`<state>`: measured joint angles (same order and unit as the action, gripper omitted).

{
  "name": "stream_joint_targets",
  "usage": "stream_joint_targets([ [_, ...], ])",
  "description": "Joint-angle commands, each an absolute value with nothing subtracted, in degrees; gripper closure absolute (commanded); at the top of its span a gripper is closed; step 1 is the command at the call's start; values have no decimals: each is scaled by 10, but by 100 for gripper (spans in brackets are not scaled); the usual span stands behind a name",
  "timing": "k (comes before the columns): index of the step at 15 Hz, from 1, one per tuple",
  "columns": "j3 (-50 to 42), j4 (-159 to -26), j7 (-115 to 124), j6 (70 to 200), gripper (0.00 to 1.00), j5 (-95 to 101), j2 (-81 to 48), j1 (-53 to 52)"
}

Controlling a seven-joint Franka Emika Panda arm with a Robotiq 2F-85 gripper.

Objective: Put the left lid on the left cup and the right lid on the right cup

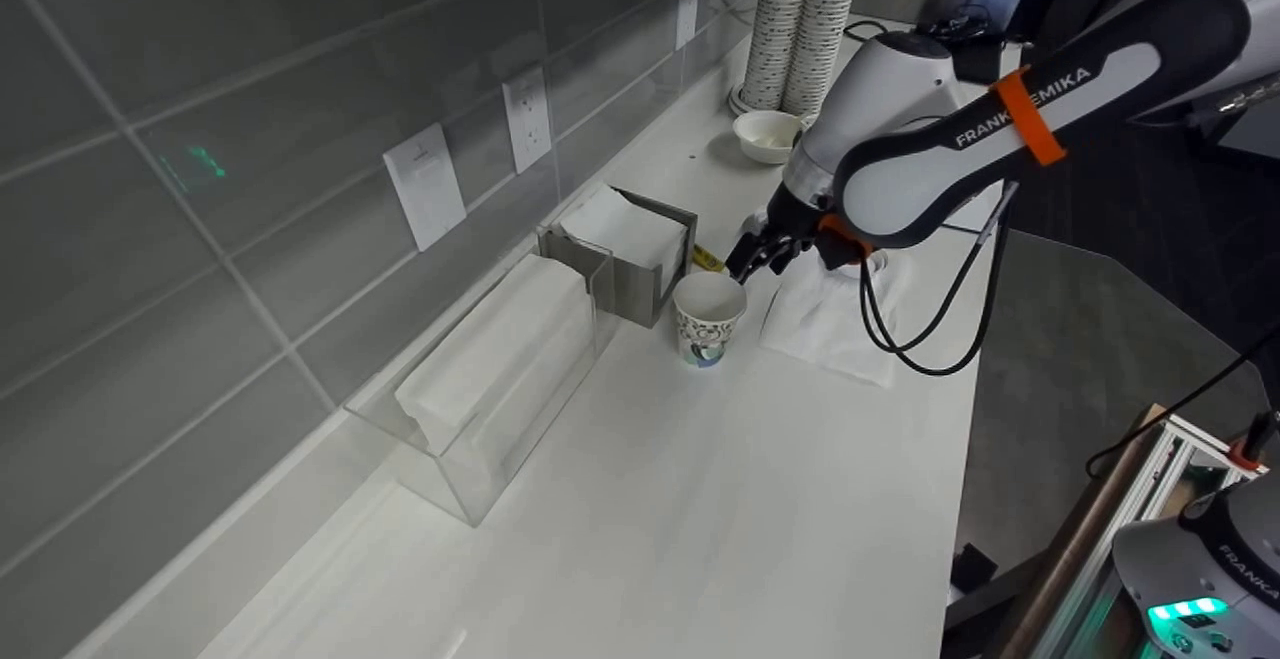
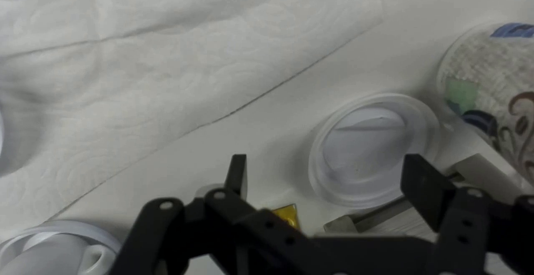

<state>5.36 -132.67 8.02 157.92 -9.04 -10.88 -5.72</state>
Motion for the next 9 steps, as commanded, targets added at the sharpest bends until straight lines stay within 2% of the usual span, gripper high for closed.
stream_joint_targets([
  [1,60,-1300,86,1590,25,-99,-145,-58],
  [2,61,-1296,83,1588,39,-103,-151,-56],
  [6,61,-1290,80,1587,61,-105,-162,-51],
  [9,61,-1290,78,1587,85,-105,-165,-47],
])
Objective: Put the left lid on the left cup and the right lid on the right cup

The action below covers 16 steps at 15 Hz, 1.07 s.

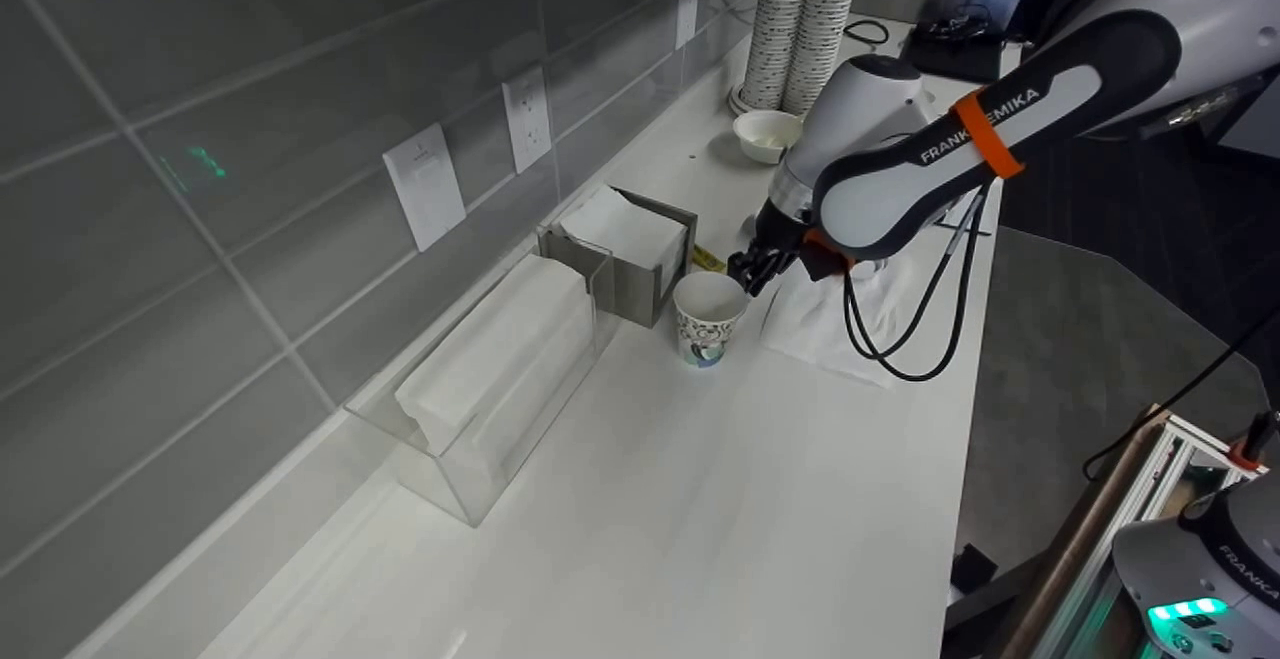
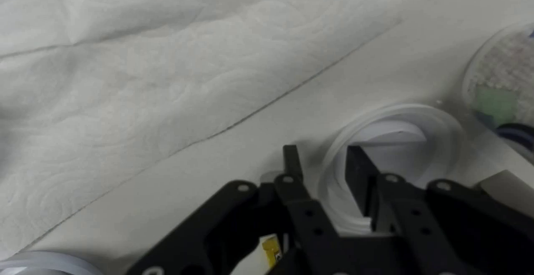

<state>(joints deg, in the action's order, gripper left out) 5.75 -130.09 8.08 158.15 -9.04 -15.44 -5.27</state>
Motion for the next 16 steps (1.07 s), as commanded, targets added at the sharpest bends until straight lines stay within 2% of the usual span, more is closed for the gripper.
stream_joint_targets([
  [1,60,-1292,77,1587,93,-105,-165,-46],
  [2,61,-1293,74,1586,99,-108,-165,-43],
  [3,61,-1294,73,1586,100,-110,-165,-41],
  [8,59,-1305,60,1548,100,-135,-129,-14],
  [13,72,-1316,-65,1485,100,-271,-41,45],
  [16,55,-1315,-146,1437,100,-346,18,40],
])
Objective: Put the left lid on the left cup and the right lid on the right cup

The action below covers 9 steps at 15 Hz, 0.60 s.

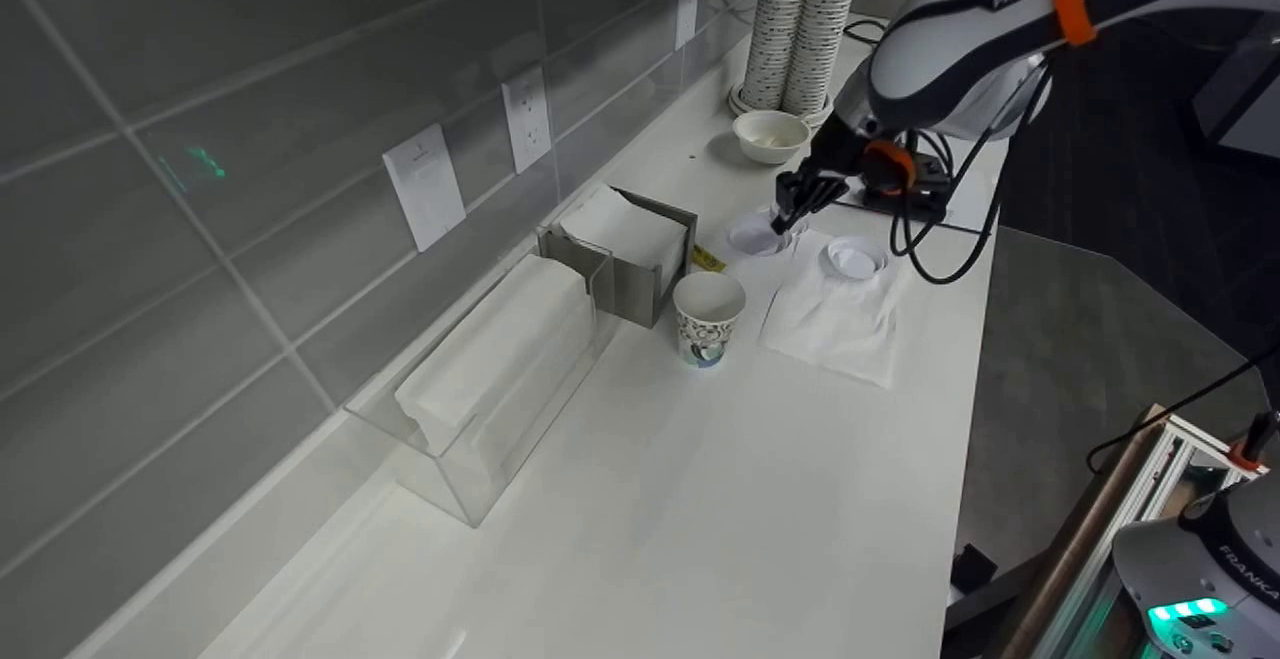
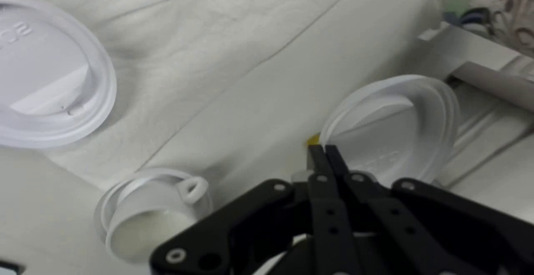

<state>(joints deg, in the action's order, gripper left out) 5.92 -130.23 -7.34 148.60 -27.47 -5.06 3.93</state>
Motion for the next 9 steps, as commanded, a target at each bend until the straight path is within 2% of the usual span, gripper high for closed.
stream_joint_targets([
  [1,47,-1314,-162,1423,100,-356,31,31],
  [9,46,-1312,-203,1368,100,-362,73,-46],
])
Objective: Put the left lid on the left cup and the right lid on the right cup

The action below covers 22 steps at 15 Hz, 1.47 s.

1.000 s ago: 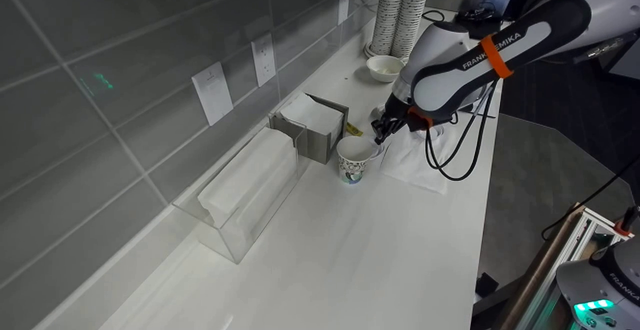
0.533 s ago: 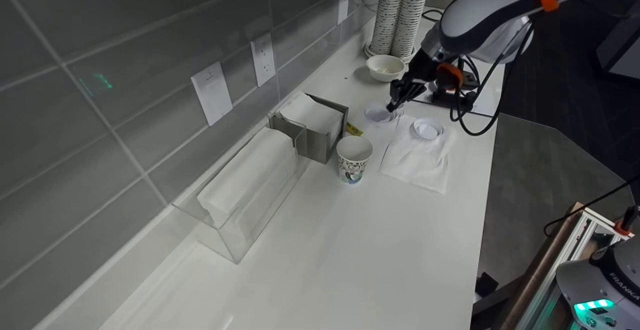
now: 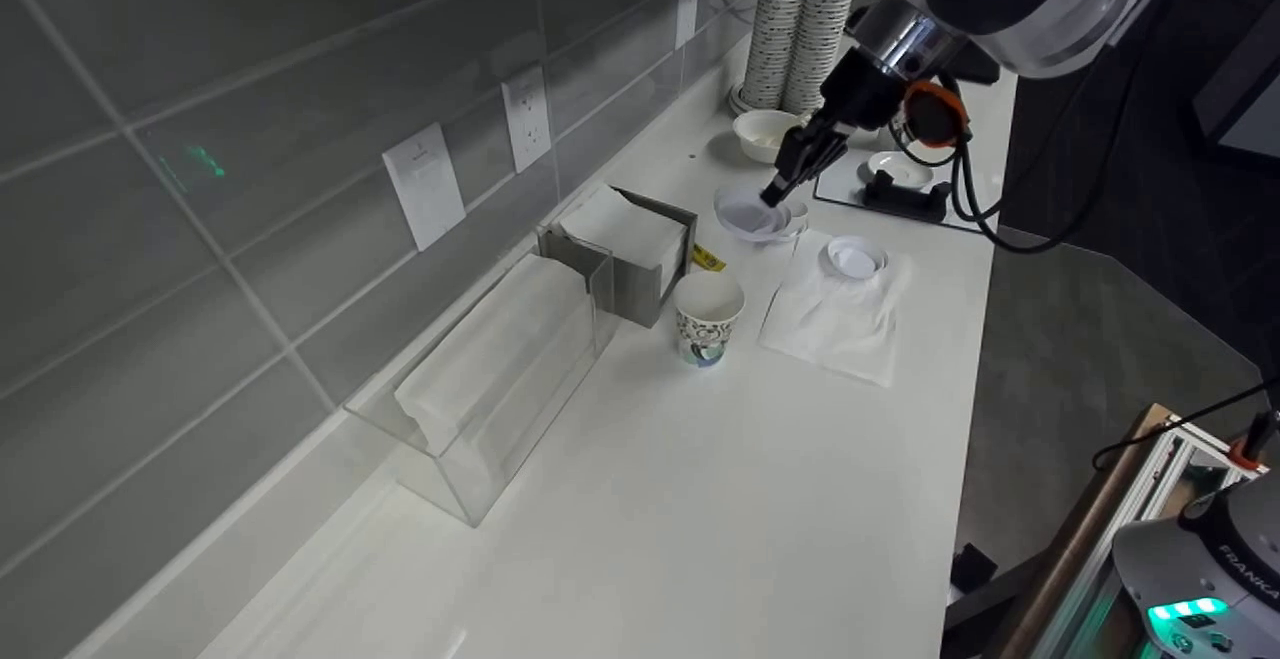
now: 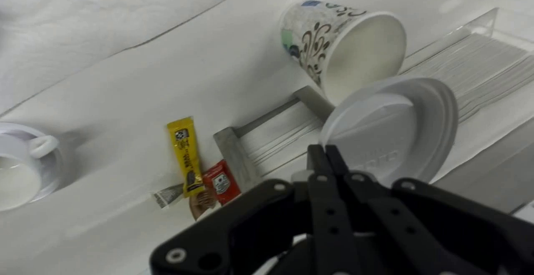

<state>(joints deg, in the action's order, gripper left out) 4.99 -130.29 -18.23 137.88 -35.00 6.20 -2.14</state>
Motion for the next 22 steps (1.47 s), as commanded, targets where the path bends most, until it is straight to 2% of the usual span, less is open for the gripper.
stream_joint_targets([
  [1,48,-1314,-201,1374,100,-359,70,-53],
  [9,68,-1333,-177,1429,100,-339,43,-88],
  [16,75,-1347,-146,1501,100,-321,12,-86],
  [22,75,-1347,-117,1514,100,-315,-2,-82],
])
